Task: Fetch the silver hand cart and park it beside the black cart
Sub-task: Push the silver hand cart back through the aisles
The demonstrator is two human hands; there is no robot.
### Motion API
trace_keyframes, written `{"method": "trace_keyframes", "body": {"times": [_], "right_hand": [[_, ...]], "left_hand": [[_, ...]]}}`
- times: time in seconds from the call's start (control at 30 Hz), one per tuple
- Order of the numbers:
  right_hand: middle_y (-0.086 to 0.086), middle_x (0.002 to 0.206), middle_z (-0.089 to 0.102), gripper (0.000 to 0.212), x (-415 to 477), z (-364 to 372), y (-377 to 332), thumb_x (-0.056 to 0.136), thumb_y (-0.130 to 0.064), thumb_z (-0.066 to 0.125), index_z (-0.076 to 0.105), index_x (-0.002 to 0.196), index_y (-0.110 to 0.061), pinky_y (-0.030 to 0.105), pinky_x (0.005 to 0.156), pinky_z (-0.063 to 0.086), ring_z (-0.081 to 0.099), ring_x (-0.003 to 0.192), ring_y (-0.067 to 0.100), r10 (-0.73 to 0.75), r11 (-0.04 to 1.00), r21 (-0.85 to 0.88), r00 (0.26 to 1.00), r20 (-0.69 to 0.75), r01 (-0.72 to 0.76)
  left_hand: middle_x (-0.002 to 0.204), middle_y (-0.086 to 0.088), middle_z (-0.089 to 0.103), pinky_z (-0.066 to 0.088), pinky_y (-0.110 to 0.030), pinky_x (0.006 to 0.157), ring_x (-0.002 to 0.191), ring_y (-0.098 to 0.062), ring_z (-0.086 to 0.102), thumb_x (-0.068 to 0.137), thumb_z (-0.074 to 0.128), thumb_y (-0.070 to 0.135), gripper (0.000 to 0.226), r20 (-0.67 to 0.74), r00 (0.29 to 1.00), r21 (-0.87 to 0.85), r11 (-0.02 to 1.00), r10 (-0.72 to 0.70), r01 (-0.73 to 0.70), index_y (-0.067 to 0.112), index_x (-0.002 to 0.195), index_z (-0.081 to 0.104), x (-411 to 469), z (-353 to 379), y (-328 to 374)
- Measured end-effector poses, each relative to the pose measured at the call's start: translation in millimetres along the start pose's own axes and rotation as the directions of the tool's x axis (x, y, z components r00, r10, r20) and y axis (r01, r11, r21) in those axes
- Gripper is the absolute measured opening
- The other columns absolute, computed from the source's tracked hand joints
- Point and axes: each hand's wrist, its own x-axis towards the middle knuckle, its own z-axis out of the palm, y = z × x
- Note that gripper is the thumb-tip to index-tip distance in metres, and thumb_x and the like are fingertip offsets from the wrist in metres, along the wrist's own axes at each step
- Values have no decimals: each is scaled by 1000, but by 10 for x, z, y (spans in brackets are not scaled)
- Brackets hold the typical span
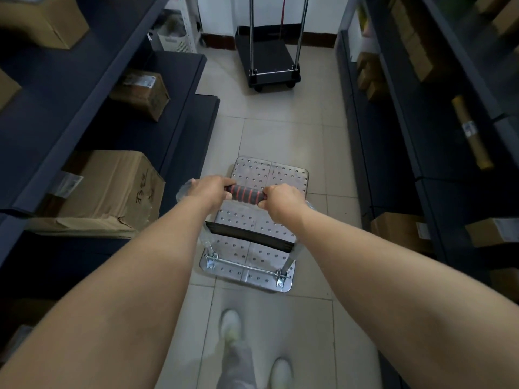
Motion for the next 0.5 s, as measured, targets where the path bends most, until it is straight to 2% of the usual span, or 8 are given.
{"method": "trace_keyframes", "body": {"times": [0.1,0.27,0.5], "right_hand": [[4,93,54,27,130,-66,-97,97,-28,51,57,121,-17,31,71,43,51,83,24,15,1000,12,1000,6,-15],[4,95,57,27,377,-206,-267,96,-29,54,58,120,-16,31,73,47,54,85,22,52,998,41,998,45,-54],[5,96,59,30,772,-419,-437,96,-30,54,58,122,-15,32,76,50,56,87,23,106,990,90,993,53,-110]], "left_hand": [[99,2,59,35,-44,96,99,-22,54,95,55,21,21,6,999,21,999,31,-31,34,110,59,150,-123,-76],[100,0,59,37,-39,87,98,-22,54,95,54,22,23,52,997,39,997,64,-66,35,113,58,405,-324,-214],[106,0,58,37,-44,97,105,-25,51,96,53,20,30,49,995,70,993,88,-92,36,122,56,830,-622,-316]]}}
